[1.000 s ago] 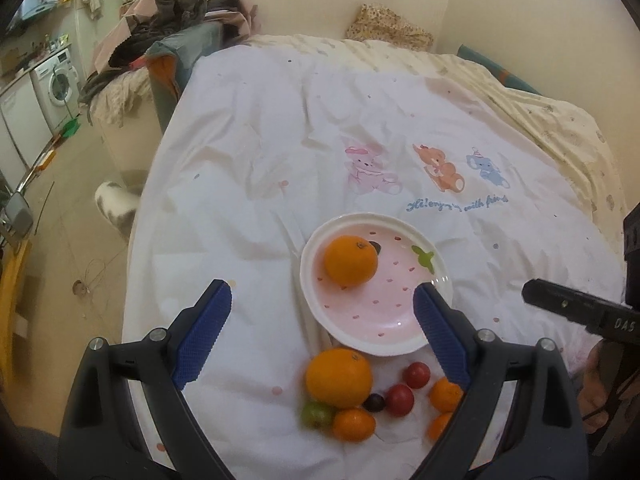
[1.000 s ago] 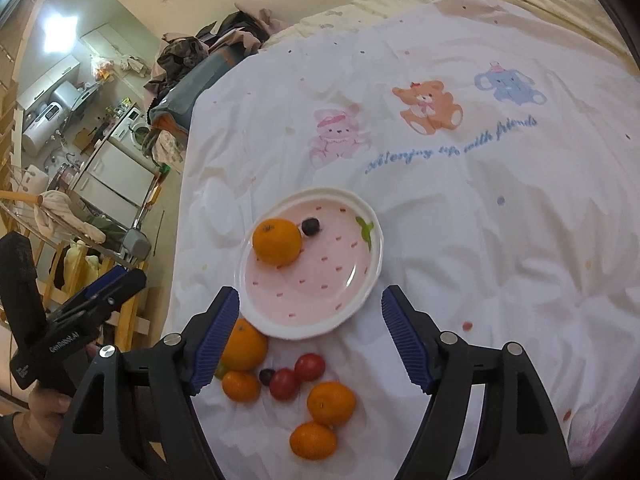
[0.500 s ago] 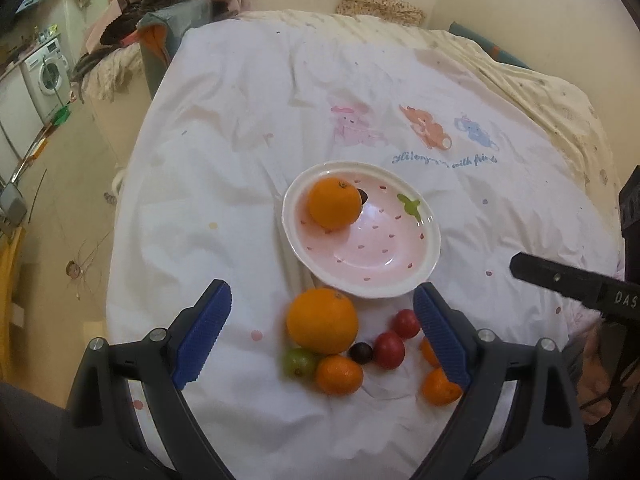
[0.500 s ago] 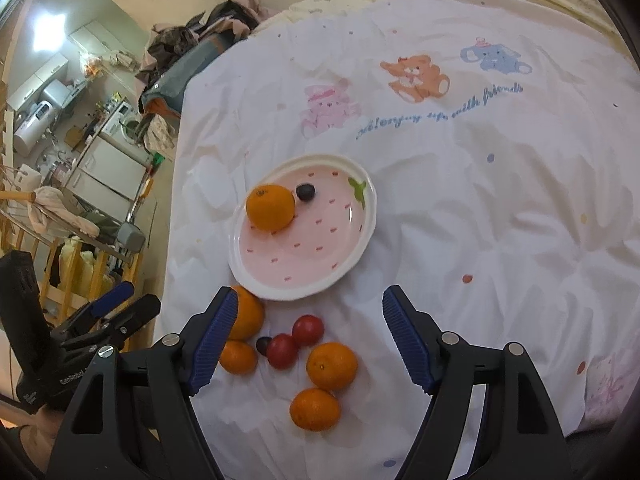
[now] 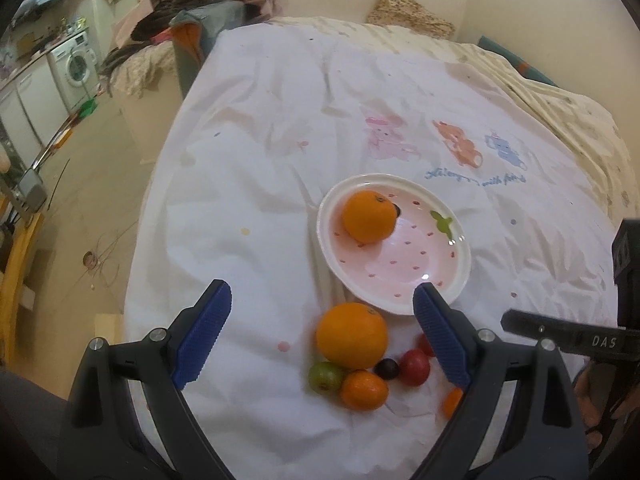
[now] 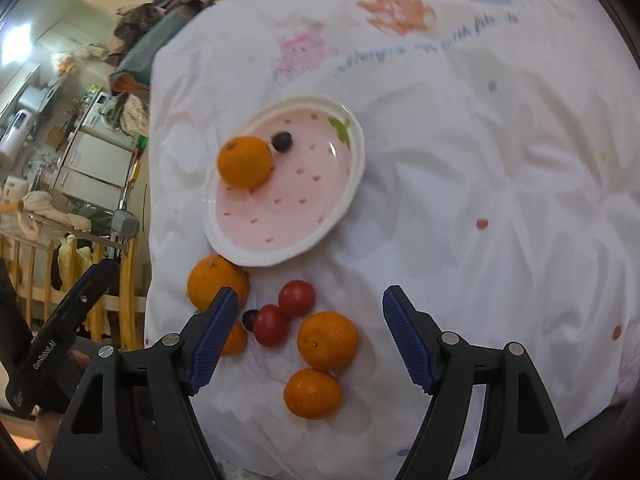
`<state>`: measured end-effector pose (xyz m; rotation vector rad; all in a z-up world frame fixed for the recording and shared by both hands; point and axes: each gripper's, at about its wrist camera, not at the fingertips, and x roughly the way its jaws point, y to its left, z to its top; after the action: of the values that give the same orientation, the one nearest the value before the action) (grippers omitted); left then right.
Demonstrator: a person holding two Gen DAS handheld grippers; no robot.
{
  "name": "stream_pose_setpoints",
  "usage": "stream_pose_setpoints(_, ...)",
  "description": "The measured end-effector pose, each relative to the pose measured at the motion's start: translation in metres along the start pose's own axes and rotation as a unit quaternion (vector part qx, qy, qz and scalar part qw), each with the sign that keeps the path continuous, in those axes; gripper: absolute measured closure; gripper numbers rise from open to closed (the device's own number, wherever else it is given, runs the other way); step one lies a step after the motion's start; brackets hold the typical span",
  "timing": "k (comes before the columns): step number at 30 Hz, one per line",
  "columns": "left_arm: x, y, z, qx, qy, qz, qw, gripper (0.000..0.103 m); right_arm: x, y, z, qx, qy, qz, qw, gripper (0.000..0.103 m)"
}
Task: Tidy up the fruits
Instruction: 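Raise both tools away from the plate back toward the fruit, then grasp a tangerine from the fruit cluster with the right tool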
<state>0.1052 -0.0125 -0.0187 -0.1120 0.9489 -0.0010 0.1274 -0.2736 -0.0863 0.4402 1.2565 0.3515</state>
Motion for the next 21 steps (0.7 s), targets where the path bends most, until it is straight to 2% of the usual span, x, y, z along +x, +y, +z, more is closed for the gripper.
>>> stream_pose_setpoints(5,0.006,0.01,0.002,-0.024,0.013,0.001,0.9996,0.013,0.02,-0.004,-0.003,0.012,0.046,0.001,0.999,0.026)
stream_pose_setpoints(8,0.009,0.013,0.003,-0.031,0.017,0.004,0.9994,0.013,0.041,0.0,-0.014,-0.005,0.101,-0.02,0.995,0.026)
stream_pose_setpoints(14,0.013,0.019,0.003,-0.047,0.029,0.005,0.9985,0.013,0.056,0.01,-0.019,-0.038,0.11,-0.058,0.992,0.026)
stream_pose_setpoints(18,0.013,0.022,0.003,-0.053,0.031,0.005,0.9981,0.013,0.07,0.02,-0.024,-0.084,0.12,-0.11,0.983,0.037)
stream_pose_setpoints(20,0.013,0.022,0.002,-0.053,0.032,0.005,0.9981,0.013,0.072,0.024,-0.026,-0.105,0.119,-0.131,0.979,0.046)
stream_pose_setpoints(21,0.014,0.022,0.002,-0.052,0.034,0.005,0.998,0.013,0.07,0.026,-0.026,-0.11,0.115,-0.127,0.979,0.055)
